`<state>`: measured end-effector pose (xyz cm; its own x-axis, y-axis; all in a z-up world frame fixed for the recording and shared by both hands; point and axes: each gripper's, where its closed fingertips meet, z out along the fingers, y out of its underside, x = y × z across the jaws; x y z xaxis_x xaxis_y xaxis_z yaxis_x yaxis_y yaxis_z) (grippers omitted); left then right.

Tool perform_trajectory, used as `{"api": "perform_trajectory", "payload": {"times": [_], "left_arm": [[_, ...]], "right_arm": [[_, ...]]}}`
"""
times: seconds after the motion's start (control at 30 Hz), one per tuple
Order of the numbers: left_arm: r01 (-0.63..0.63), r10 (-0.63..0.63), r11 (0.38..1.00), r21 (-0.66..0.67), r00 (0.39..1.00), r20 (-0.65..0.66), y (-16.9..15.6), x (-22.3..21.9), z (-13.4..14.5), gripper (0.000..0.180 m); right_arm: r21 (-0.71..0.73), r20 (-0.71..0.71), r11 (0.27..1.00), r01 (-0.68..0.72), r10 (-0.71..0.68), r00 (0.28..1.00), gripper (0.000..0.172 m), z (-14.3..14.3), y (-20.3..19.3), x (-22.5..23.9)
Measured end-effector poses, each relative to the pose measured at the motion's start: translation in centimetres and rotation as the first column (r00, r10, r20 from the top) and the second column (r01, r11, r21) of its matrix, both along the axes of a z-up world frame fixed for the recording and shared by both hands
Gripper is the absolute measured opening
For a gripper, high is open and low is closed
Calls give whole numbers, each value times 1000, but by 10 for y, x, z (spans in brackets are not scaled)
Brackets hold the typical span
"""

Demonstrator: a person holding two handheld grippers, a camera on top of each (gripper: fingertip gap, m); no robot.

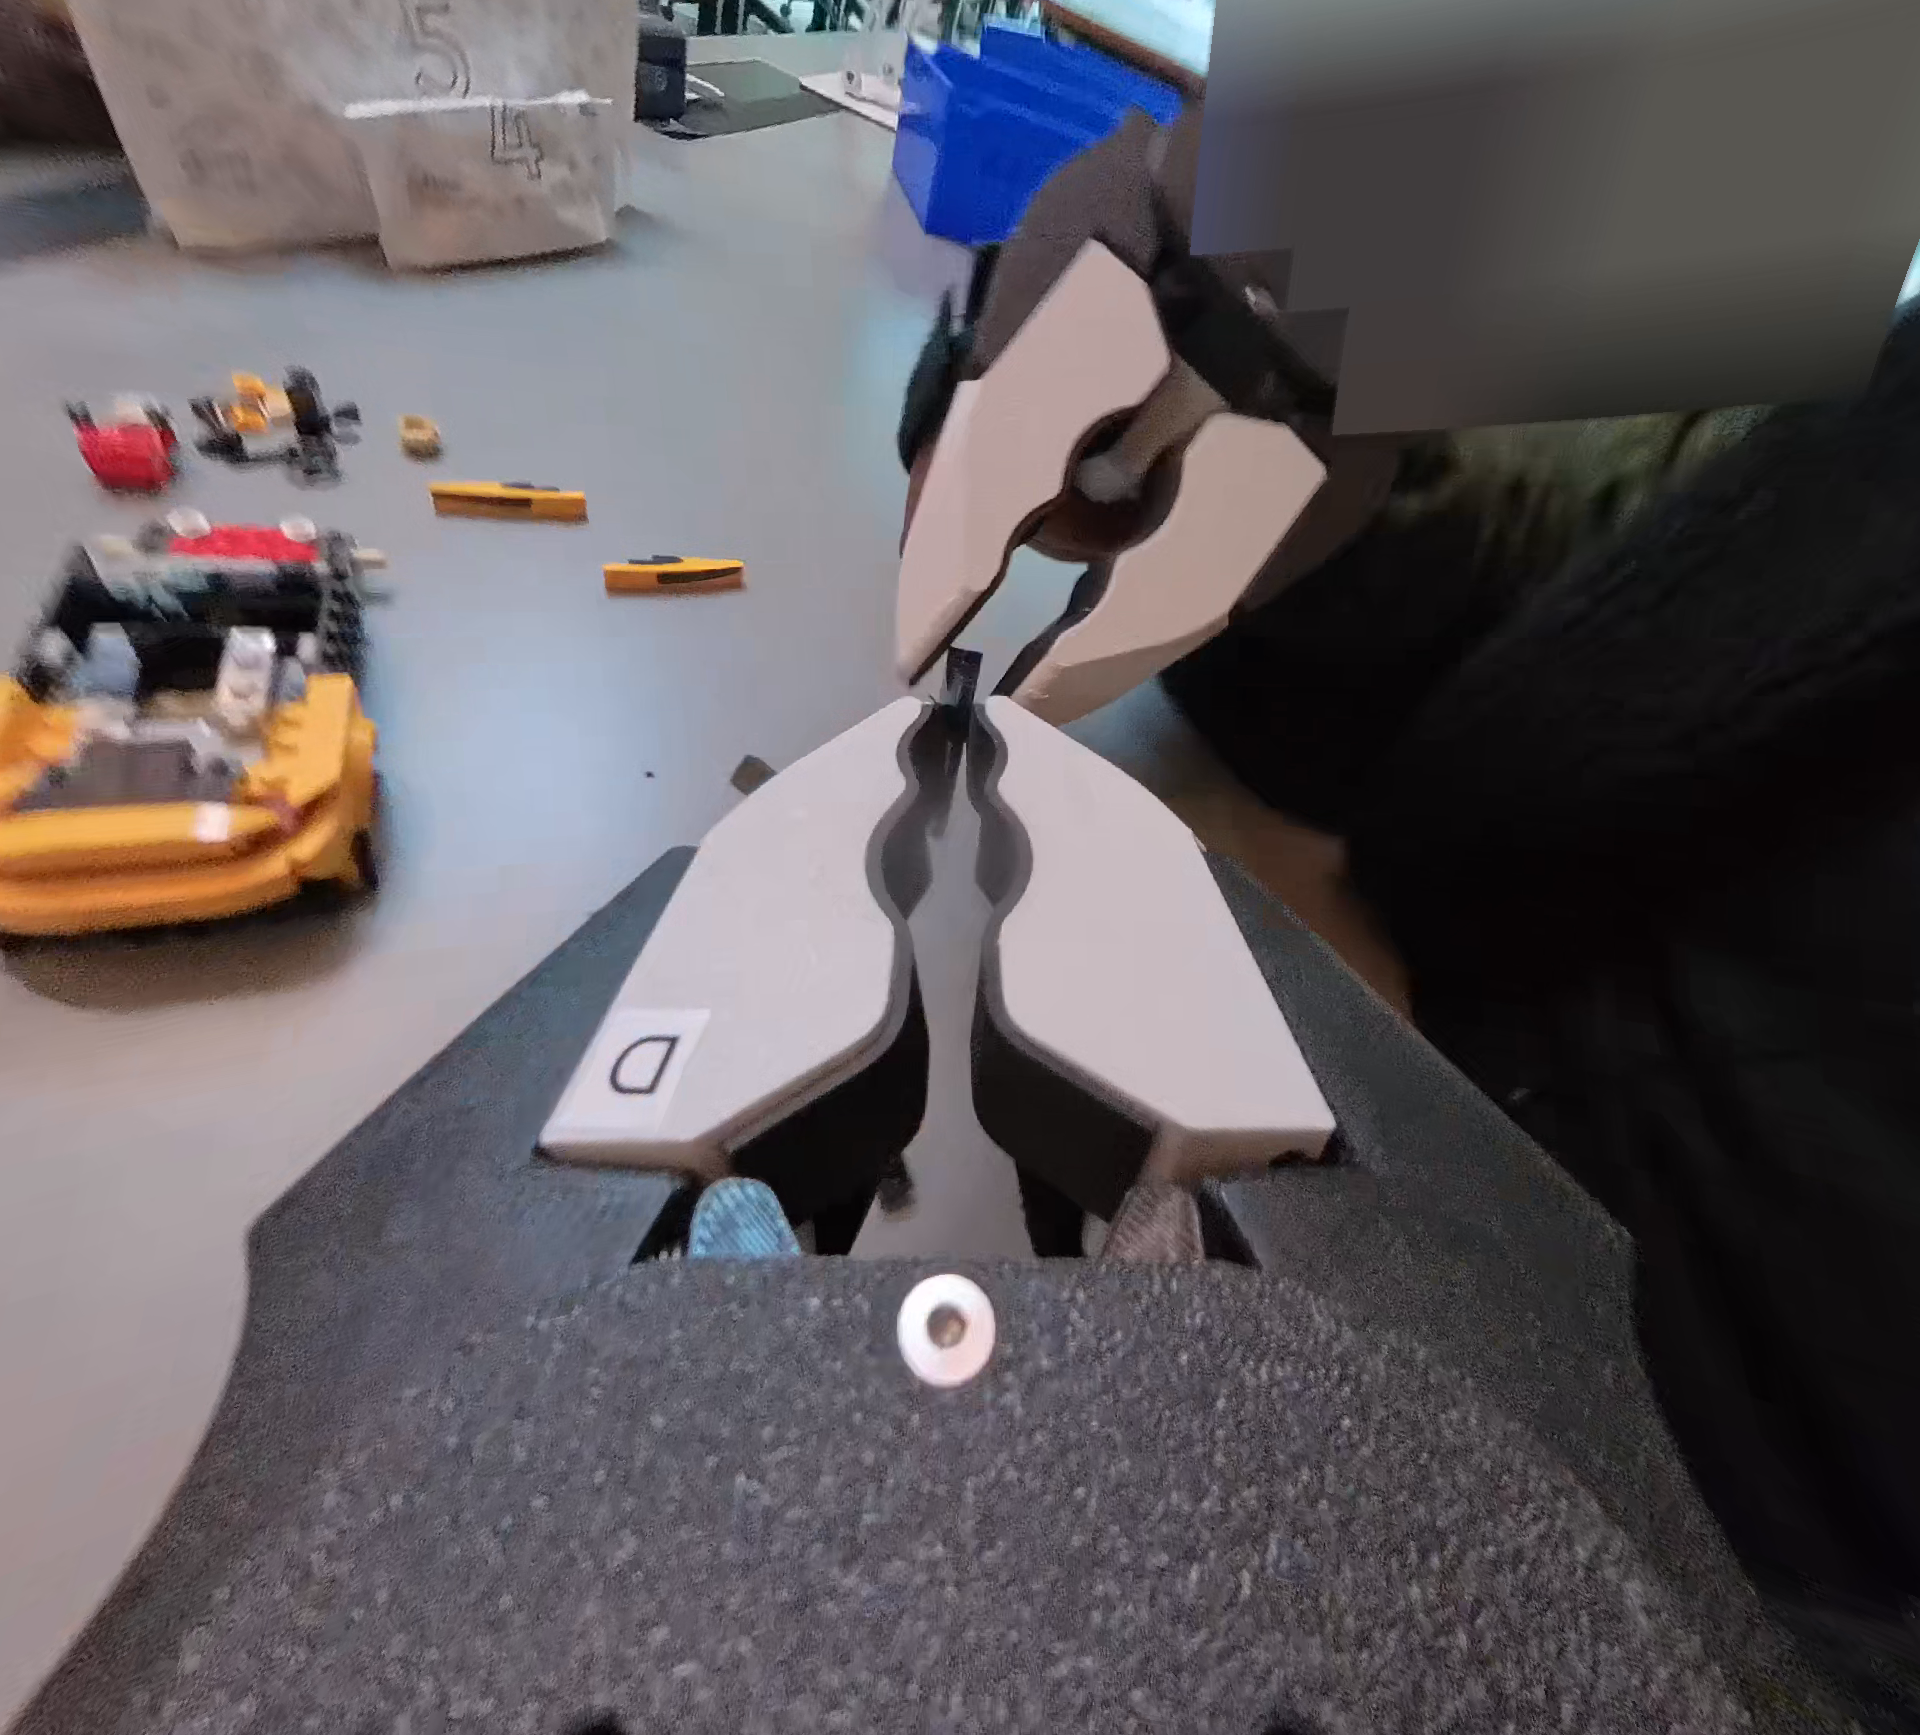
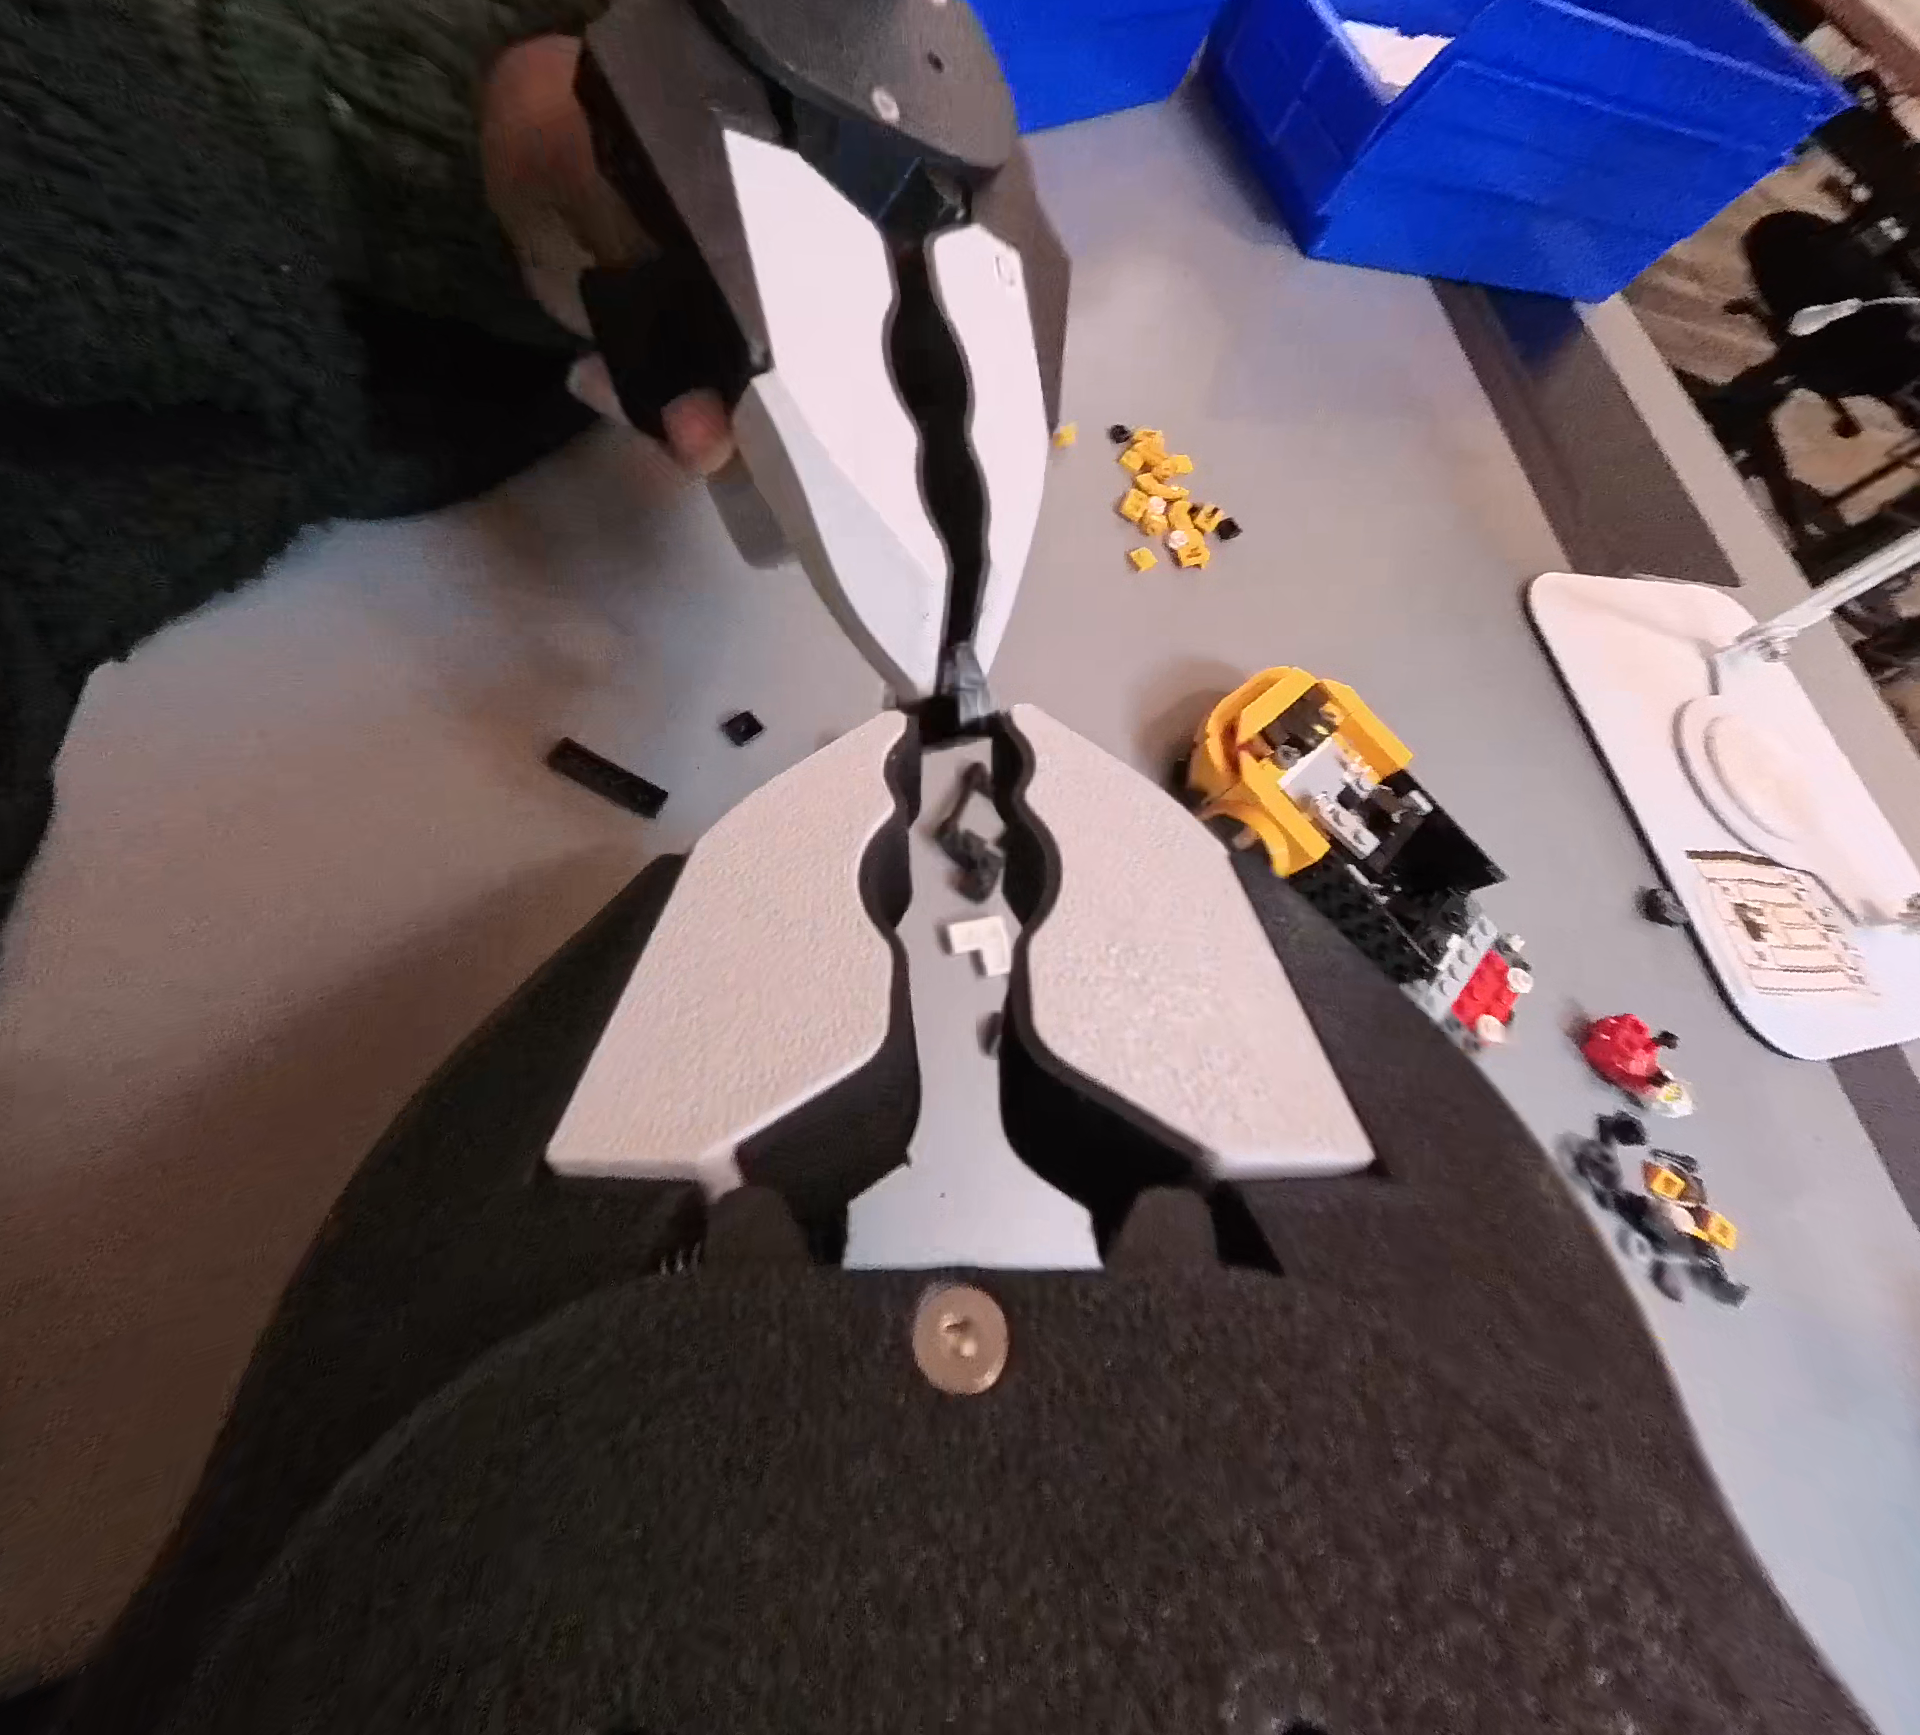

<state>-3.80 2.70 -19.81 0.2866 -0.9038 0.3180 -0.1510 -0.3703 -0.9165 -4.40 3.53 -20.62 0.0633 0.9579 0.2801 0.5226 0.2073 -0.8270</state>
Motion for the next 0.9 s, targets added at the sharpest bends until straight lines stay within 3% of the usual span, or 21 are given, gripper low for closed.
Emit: {"api": "perform_trajectory", "payload": {"times": [0.2, 0.33, 0.67, 0.9], "left_arm": [[-32, 111, 924, -381, 976, 189, 21, -9, -4, 4], [-31, 140, 884, -467, 969, 201, 24, -9, -9, 4], [-54, 152, 863, -503, 976, 156, 23, -7, -21, 4], [-97, 127, 933, -348, 990, 66, 22, -7, -22, 4]], "right_arm": [[243, 26, 966, 91, -101, 995, 34, 4, 16, 2], [337, 113, 939, 74, -118, 987, 40, -13, 16, -5], [442, 189, 896, 45, -142, 972, 33, -26, 21, -6], [427, 182, 904, 33, -122, 976, 33, -26, 21, -5]]}}
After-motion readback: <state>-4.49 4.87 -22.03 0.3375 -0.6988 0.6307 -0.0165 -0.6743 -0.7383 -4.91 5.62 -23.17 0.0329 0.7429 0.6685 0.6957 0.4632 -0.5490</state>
